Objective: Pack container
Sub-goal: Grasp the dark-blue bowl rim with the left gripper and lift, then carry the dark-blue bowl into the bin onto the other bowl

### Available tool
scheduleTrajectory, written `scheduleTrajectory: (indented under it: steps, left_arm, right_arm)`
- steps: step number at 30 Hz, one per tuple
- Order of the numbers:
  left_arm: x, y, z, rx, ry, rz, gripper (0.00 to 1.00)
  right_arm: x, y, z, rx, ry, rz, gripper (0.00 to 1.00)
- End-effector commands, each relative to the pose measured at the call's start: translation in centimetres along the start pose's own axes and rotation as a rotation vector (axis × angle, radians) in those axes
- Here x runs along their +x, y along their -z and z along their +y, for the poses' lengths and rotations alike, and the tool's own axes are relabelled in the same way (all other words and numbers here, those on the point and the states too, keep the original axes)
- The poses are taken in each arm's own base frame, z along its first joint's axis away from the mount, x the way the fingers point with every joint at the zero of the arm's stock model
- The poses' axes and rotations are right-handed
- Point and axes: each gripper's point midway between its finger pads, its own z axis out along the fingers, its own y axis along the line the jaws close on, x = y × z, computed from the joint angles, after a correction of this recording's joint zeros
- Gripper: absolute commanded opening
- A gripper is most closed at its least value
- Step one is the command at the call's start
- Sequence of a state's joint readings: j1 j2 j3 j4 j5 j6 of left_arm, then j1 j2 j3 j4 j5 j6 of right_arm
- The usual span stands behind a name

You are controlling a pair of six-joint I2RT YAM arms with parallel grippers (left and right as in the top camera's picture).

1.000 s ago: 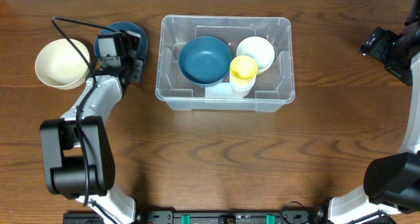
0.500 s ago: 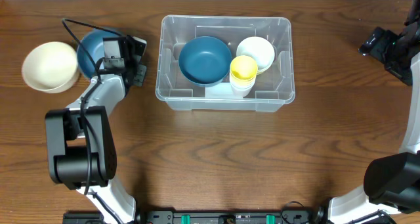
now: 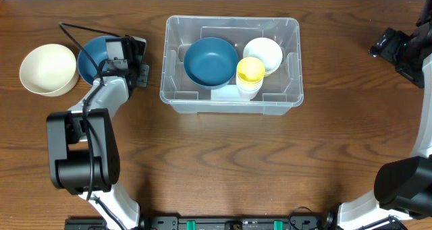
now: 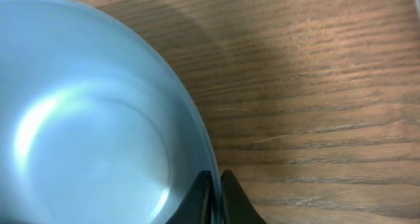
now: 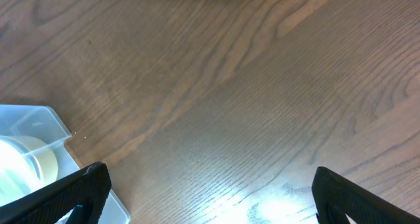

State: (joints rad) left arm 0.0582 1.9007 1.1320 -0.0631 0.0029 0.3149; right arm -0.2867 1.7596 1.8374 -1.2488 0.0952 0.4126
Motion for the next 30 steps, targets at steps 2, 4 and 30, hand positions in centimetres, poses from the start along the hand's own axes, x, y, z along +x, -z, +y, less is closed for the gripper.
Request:
scheduleTrajectory:
  steps: [2, 4, 30]
  left_arm:
    - [-2.7, 2.9, 0.7, -0.005, 0.129, -0.083, 0.06]
    - [-4.1, 4.9, 1.2, -0.011, 0.181, -0.133, 0.06]
    - [-11.3, 22.8, -14.6, 0.436, -0.053, -0.473, 0.06]
  right_arm:
    - [-0.4, 0.5, -0.2, 0.005, -0.012, -0.021, 0.99]
    - [-0.4, 0.5, -0.2, 0.005, -0.012, -0.021, 0.99]
    - [-0.4, 0.5, -0.2, 0.005, -0.012, -0.021, 0.99]
